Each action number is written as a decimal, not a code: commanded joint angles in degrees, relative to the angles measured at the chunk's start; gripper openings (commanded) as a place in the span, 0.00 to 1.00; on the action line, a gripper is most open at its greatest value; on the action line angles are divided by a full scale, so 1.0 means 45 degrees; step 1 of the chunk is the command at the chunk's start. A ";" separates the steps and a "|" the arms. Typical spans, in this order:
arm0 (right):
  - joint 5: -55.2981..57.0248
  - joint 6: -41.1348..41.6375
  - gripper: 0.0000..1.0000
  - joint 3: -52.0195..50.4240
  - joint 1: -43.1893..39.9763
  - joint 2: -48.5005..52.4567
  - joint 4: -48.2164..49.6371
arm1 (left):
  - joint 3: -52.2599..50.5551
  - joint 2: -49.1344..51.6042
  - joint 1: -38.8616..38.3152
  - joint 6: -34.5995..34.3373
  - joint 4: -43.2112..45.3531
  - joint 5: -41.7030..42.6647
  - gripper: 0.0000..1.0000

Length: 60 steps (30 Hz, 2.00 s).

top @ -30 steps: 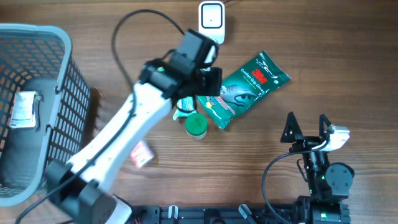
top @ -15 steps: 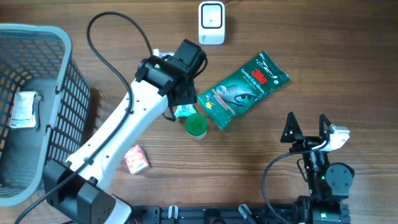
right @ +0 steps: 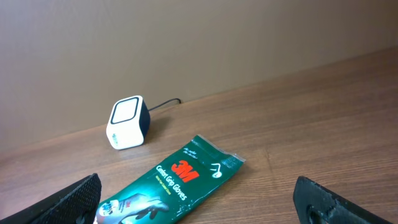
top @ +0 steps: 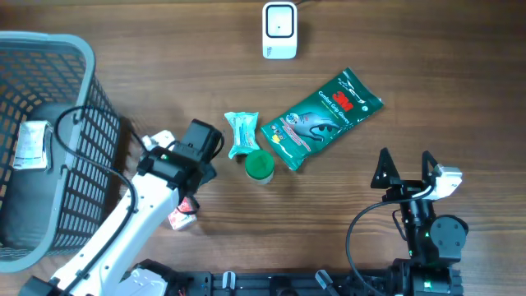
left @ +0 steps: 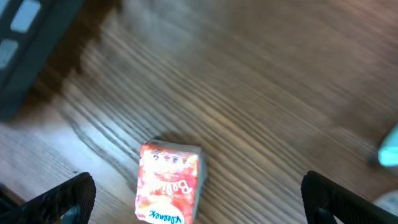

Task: Scan the item barcode
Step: 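Carry the small red-white box out and set it below the glove pack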

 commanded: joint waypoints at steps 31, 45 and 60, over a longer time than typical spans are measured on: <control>0.0044 0.0049 1.00 -0.0010 0.0005 -0.0068 0.0053 | -0.4095 0.0816 0.2929 -0.3220 0.3050 0.4250 0.33; 0.0044 0.0049 1.00 -0.0010 0.0005 -0.0068 0.0053 | -0.0612 -0.0078 -0.2613 -0.2696 0.5663 0.6630 0.30; 0.0044 0.0053 1.00 -0.0010 0.0005 -0.0068 0.0053 | -0.0544 0.4838 -0.5935 -0.0627 1.0525 0.4527 0.70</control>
